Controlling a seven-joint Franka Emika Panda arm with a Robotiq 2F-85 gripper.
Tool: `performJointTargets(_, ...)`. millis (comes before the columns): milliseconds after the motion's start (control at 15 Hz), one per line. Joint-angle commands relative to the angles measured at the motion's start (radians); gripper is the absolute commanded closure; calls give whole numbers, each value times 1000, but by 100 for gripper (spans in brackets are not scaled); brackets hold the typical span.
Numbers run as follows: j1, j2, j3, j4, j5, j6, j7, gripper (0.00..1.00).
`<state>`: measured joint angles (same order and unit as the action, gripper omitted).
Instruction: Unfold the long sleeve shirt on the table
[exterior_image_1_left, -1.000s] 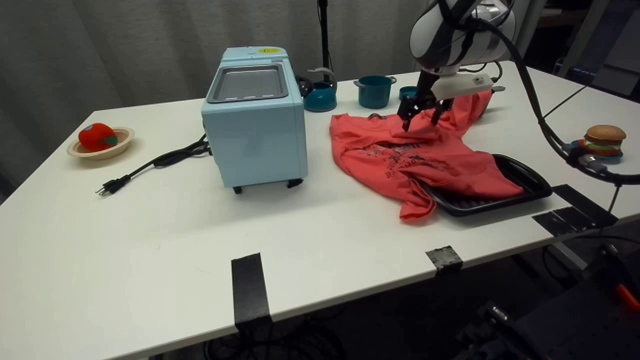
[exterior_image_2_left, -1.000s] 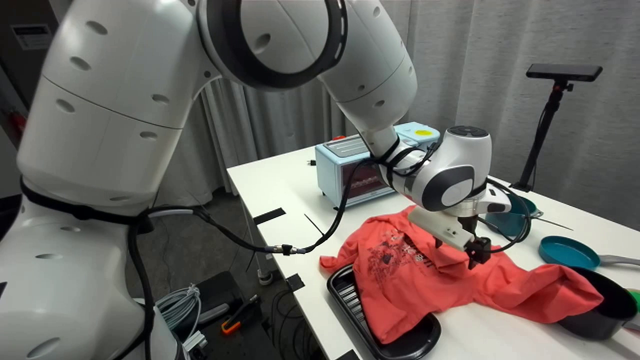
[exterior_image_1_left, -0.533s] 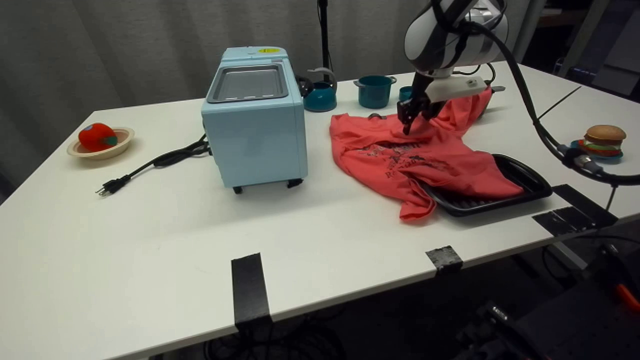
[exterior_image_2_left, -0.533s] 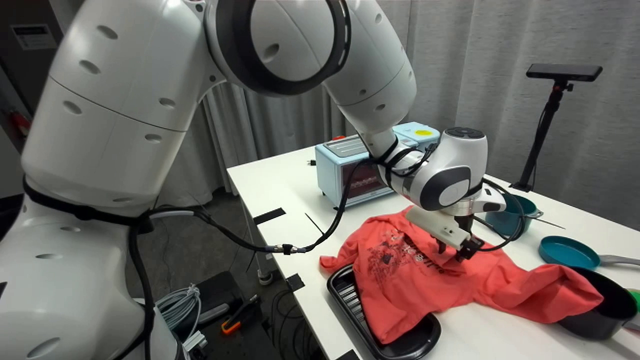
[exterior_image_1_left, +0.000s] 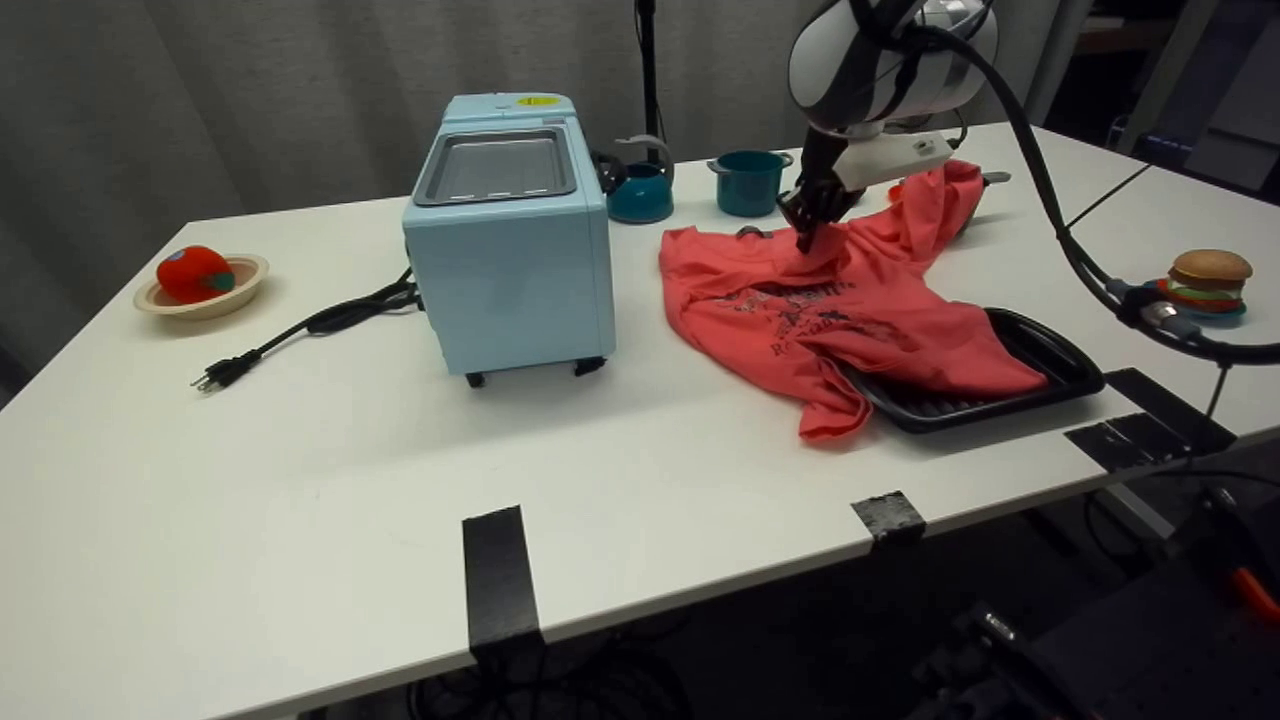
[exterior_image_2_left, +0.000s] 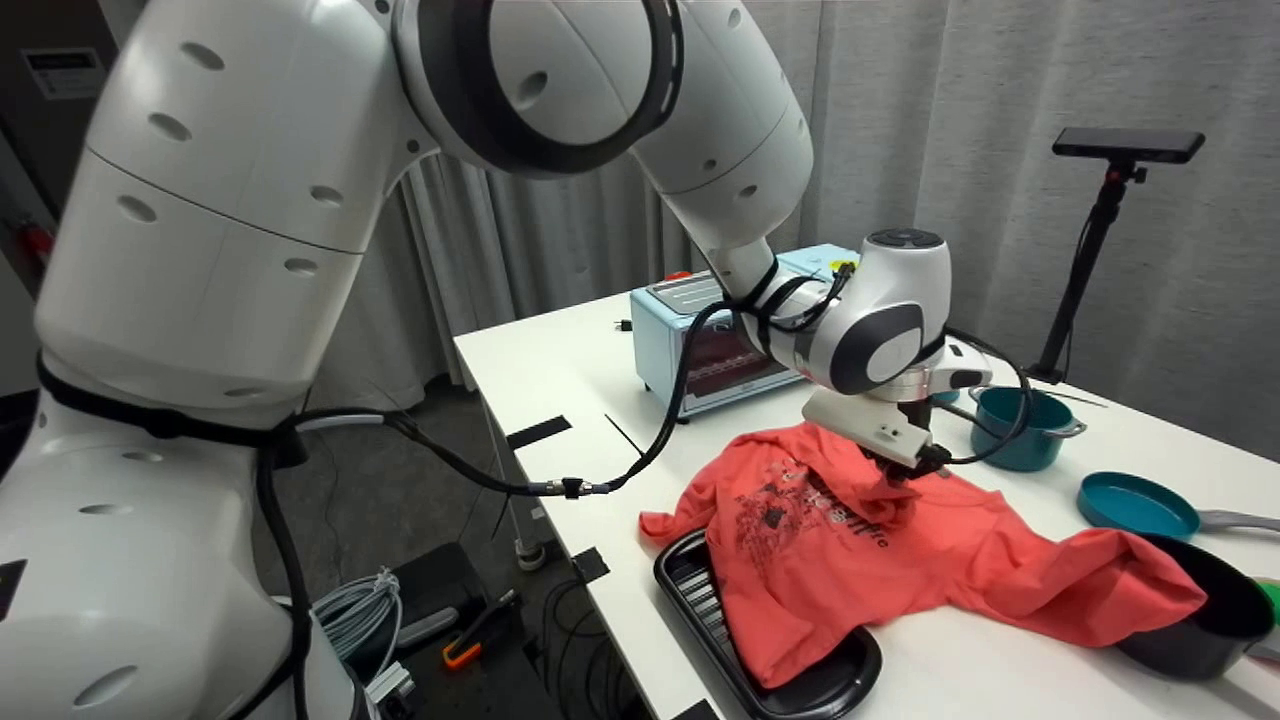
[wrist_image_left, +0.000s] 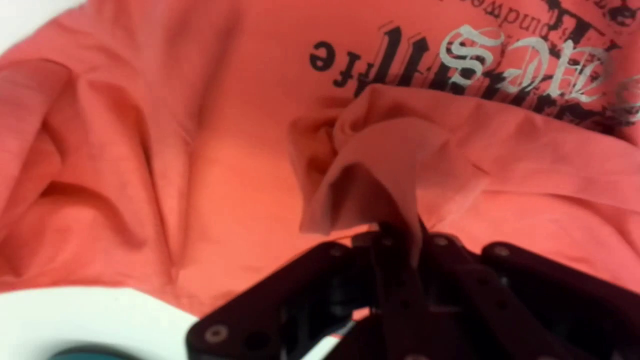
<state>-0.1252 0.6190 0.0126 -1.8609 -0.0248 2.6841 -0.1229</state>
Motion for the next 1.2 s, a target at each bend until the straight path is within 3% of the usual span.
performJointTargets(0, 28, -76, 17, -56, -21, 17, -48, 99)
performJointTargets(200, 34, -125, 68, -89, -3, 27, -100, 99)
performJointTargets(467, 11, -185, 188, -138, 75, 21, -203, 99)
performJointTargets(867, -21, -233, 376, -179, 278, 16, -419, 99)
performJointTargets(1133, -69, -257, 490, -181, 471, -92, -587, 99)
